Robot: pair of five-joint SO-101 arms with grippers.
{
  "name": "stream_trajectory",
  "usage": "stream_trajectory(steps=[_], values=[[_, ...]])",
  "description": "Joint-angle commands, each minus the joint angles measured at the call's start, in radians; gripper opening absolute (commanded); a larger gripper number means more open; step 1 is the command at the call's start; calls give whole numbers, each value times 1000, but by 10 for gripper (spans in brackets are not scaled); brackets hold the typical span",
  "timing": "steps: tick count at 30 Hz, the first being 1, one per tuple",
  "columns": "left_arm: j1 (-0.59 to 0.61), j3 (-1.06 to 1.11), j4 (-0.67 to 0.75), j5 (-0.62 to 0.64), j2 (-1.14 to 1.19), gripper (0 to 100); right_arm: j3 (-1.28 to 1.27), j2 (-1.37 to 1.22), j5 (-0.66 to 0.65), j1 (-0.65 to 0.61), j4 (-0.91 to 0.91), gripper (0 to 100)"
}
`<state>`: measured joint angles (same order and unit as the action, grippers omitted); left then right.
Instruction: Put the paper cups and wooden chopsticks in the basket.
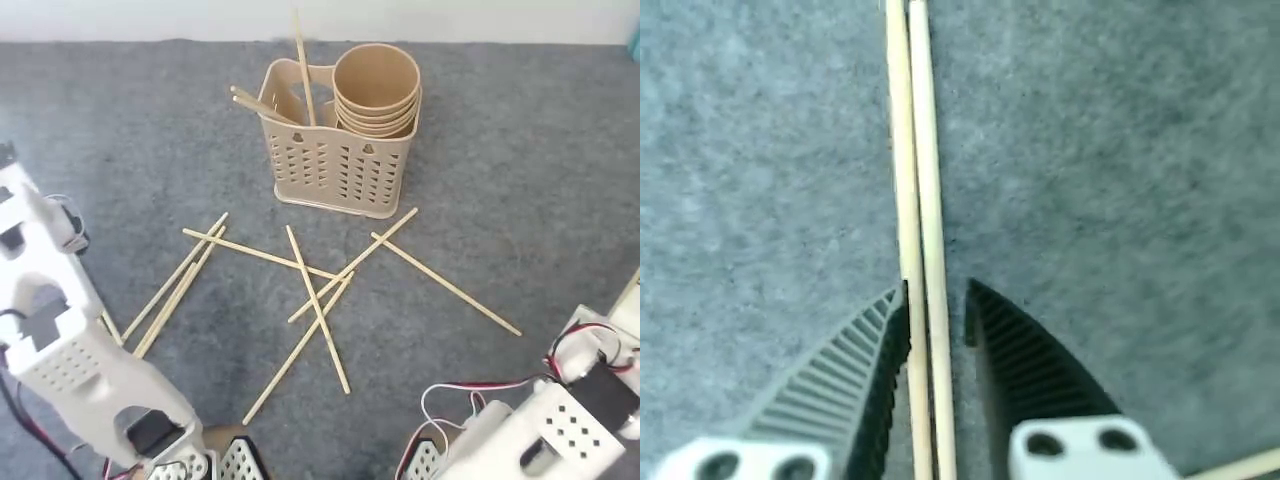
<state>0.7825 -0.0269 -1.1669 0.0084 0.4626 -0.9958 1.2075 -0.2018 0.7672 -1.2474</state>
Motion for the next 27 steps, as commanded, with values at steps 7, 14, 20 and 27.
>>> stream_trajectory(steps=[7,14,20,27], values=[[-9,-39,9,-8,5,130,5,24,-3,-4,8,8],[-12,79,140,-9,5,130,5,24,-3,-4,8,8],[-35,196,259,-9,5,130,5,24,-3,-4,8,8],[-38,229,293,-11,-5,9,5,24,-9,-2,-8,8]])
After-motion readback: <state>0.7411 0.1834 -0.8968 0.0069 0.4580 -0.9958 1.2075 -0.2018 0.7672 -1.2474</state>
